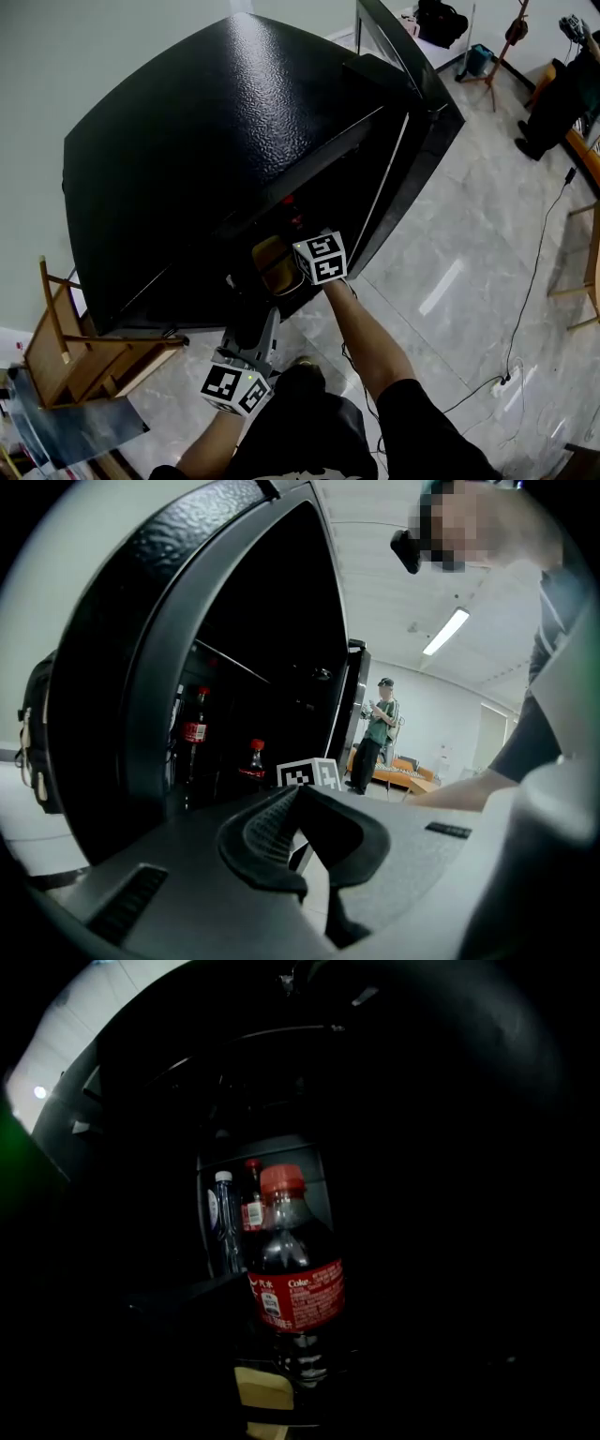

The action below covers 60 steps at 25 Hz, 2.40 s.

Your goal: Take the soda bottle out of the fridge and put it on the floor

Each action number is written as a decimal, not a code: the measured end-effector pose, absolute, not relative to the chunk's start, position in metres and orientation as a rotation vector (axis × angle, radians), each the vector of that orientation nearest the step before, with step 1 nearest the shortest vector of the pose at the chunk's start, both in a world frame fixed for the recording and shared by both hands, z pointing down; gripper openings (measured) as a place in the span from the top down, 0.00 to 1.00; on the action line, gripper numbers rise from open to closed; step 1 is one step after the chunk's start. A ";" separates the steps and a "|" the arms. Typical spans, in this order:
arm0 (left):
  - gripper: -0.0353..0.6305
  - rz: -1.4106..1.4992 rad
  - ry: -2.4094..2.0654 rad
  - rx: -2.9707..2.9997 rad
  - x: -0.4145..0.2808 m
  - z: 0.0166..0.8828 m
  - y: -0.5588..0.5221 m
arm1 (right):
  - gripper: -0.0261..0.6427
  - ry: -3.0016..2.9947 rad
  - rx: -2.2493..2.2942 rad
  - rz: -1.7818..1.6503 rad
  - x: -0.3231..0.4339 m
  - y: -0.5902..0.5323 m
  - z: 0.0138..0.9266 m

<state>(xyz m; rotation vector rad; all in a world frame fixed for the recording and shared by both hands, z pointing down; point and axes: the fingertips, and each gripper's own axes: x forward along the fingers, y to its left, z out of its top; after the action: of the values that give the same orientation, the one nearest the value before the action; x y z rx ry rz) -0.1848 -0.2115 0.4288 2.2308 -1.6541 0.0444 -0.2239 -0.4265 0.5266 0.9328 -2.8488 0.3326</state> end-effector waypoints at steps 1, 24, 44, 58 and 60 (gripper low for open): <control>0.94 0.047 -1.656 2.228 -0.186 0.430 -0.212 | 0.47 -2.837 0.919 0.321 -0.226 -0.427 0.530; 0.94 -0.007 -1.568 2.284 -0.145 0.457 -0.194 | 0.48 -2.866 1.005 0.146 -0.128 -0.342 0.499; 0.94 0.083 -1.284 2.529 -0.072 0.623 -0.179 | 0.48 -2.794 1.222 0.184 -0.010 -0.313 0.650; 0.94 0.036 -1.166 2.622 -0.041 0.753 -0.189 | 0.48 -2.825 1.262 0.148 0.026 -0.312 0.772; 0.94 0.045 -1.153 2.637 -0.038 0.764 -0.189 | 0.48 -2.820 1.268 0.140 0.033 -0.308 0.785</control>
<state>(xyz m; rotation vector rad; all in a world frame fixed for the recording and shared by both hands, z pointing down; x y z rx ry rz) -0.0379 -0.1890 0.7638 2.6369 -1.1526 0.0449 0.0330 -0.3084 0.7851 1.2677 -2.8196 0.1401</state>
